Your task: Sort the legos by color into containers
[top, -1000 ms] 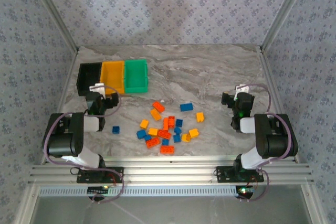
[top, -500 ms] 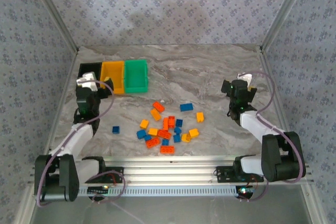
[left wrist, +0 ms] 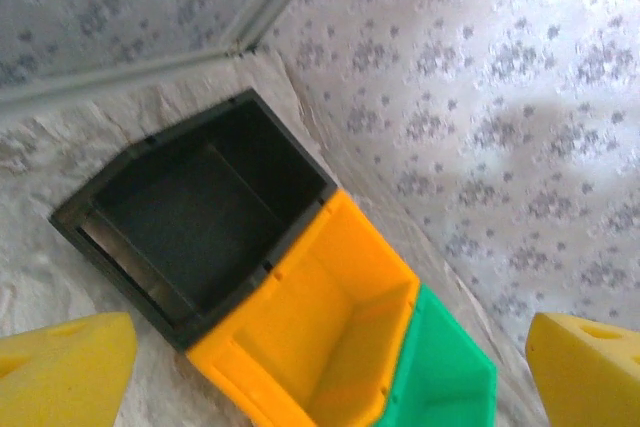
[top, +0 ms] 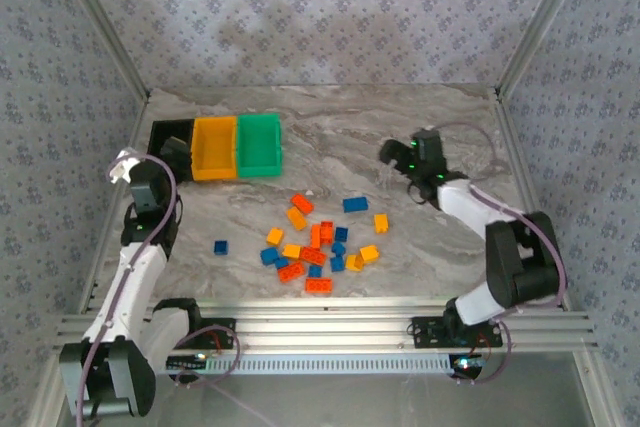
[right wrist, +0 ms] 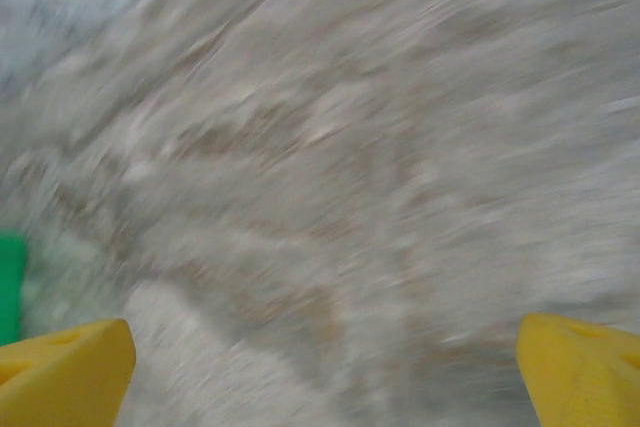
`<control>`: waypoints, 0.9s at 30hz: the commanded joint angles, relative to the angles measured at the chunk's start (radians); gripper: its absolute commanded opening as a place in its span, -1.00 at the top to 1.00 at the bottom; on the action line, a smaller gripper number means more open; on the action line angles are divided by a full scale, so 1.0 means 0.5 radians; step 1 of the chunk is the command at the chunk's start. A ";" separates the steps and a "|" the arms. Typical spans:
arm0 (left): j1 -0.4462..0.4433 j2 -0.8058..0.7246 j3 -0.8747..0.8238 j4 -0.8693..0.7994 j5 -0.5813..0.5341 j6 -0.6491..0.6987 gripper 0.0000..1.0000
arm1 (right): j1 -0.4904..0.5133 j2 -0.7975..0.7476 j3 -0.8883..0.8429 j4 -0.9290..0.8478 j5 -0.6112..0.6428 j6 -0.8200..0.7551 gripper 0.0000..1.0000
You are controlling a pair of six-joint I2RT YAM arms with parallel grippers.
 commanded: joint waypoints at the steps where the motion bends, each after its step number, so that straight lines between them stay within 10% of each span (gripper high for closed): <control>1: 0.006 -0.025 0.182 -0.356 0.240 -0.016 -1.00 | 0.264 0.228 0.317 -0.161 -0.108 0.021 -1.00; 21: -0.024 -0.136 0.092 -0.438 0.523 0.034 -0.99 | 0.740 1.612 2.031 -0.544 -0.279 -0.160 -0.54; 27: -0.029 -0.128 0.097 -0.423 0.540 0.037 -0.99 | 0.760 1.805 2.384 -0.825 -0.217 -0.227 -0.13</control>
